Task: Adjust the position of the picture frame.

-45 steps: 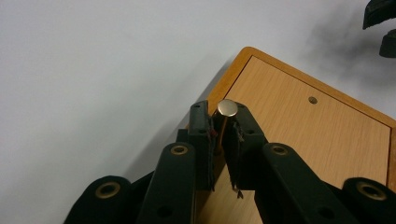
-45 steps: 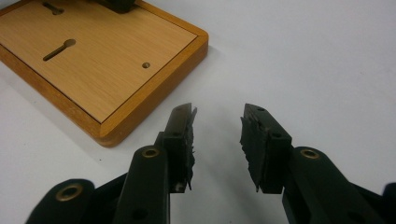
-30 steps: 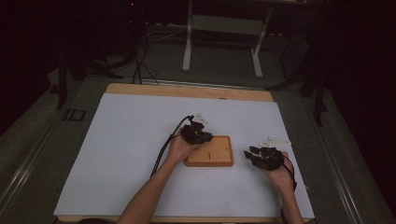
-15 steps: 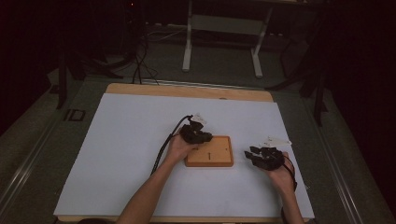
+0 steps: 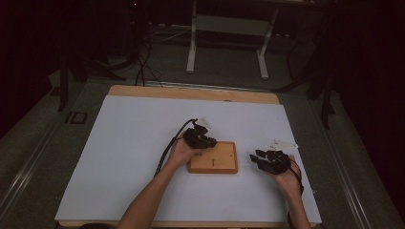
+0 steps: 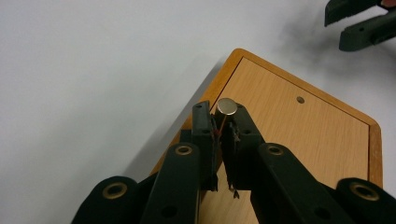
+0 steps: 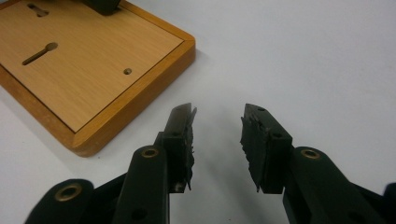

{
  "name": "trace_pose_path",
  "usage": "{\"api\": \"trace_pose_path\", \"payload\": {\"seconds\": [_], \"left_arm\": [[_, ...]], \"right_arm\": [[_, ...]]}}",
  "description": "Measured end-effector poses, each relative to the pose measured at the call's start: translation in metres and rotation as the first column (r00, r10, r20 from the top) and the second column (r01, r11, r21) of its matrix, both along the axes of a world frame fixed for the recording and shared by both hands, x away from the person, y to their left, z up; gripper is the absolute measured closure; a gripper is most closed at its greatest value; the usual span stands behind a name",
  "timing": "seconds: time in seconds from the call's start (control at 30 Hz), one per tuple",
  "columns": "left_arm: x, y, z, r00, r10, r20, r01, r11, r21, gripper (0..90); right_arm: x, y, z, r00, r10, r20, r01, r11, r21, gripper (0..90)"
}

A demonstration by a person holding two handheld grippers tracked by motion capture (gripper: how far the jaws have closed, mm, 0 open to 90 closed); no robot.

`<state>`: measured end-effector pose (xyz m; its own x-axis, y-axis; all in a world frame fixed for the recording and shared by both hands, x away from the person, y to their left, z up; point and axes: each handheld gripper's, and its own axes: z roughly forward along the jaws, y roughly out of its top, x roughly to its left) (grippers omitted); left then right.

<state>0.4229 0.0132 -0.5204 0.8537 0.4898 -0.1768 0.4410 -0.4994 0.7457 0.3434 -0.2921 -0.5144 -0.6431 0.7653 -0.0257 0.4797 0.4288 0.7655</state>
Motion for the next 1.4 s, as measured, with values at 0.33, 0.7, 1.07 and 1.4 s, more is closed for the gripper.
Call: {"api": "trace_pose_path", "payload": {"seconds": [0.33, 0.7, 1.07, 1.4], "left_arm": [[-0.011, 0.007, 0.004, 0.9994, -0.035, 0.001, 0.035, 0.9990, 0.028, 84.2], [-0.025, 0.014, 0.007, 0.9977, -0.067, 0.010, 0.066, 0.9976, 0.021, 84.3], [-0.036, 0.024, 0.008, 0.9979, -0.065, 0.008, 0.064, 0.9978, 0.015, 84.4], [-0.044, 0.030, 0.008, 0.9990, -0.044, -0.006, 0.044, 0.9987, 0.025, 84.4]], "right_arm": [[0.000, 0.000, 0.000, 1.0000, 0.001, -0.001, -0.001, 1.000, -0.004, 62.8], [0.000, 0.001, -0.001, 1.0000, 0.002, -0.002, -0.002, 1.000, -0.005, 62.8], [0.000, 0.001, -0.001, 1.0000, 0.003, -0.003, -0.003, 1.000, -0.006, 62.8], [0.000, 0.002, -0.002, 1.0000, 0.004, -0.006, -0.004, 1.000, -0.006, 62.8]]}}
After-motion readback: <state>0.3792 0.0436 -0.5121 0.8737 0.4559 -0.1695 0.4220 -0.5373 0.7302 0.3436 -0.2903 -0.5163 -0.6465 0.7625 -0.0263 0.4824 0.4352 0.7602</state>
